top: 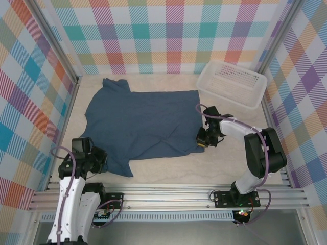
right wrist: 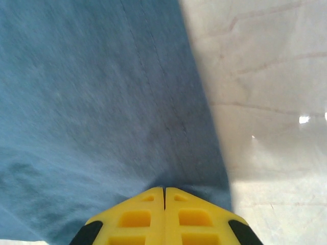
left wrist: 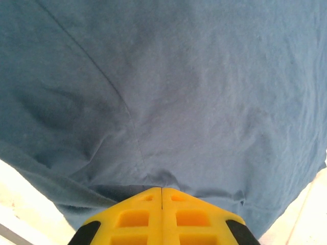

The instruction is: Fold and stack the t-shirts

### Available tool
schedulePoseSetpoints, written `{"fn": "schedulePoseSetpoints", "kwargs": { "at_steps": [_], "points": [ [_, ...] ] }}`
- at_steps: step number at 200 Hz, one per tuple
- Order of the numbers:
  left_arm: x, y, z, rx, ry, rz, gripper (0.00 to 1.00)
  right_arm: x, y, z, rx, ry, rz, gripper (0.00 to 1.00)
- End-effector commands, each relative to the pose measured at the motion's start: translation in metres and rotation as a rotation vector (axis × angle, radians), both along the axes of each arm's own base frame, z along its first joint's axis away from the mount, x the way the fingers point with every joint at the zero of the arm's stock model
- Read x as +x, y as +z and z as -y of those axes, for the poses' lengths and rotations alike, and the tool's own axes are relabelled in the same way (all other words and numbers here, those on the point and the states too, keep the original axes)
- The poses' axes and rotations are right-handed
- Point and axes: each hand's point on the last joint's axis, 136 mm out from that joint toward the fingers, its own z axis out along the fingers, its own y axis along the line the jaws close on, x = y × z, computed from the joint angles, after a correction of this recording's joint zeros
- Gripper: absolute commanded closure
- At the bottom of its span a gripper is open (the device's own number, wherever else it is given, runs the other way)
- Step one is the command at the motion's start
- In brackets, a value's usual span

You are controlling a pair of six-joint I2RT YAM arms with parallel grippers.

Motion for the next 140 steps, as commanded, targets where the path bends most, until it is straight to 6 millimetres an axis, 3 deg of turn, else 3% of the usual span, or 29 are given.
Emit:
{"fn": "schedulePoseSetpoints", "kwargs": {
  "at_steps": [1,36,76,117,131,140],
  "points": [
    [0.028,0.013,0.002,0.015,-0.012,0.067,1.00,-0.021,-0.002,0.010,-0.069,-0.024,-0.061,1.00],
    [0.064,0.012,0.029,0.057,-0.149,0.050,1.00,-0.034,-0.001,0.034,-0.175,-0.069,-0.051,1.00],
    [0.098,0.002,0.060,0.140,-0.278,-0.005,1.00,-0.032,-0.007,0.032,-0.169,-0.090,-0.070,1.00],
    [0.110,-0.008,0.055,0.219,-0.288,-0.083,1.00,-0.022,0.005,0.038,-0.209,-0.111,-0.036,1.00],
    [0.115,-0.011,0.061,0.205,-0.314,-0.085,1.00,-0.020,0.013,0.041,-0.215,-0.124,-0.020,0.85],
    [0.118,-0.009,0.063,0.205,-0.328,-0.092,0.96,-0.014,0.023,0.038,-0.199,-0.116,0.022,0.69]
  ]
}}
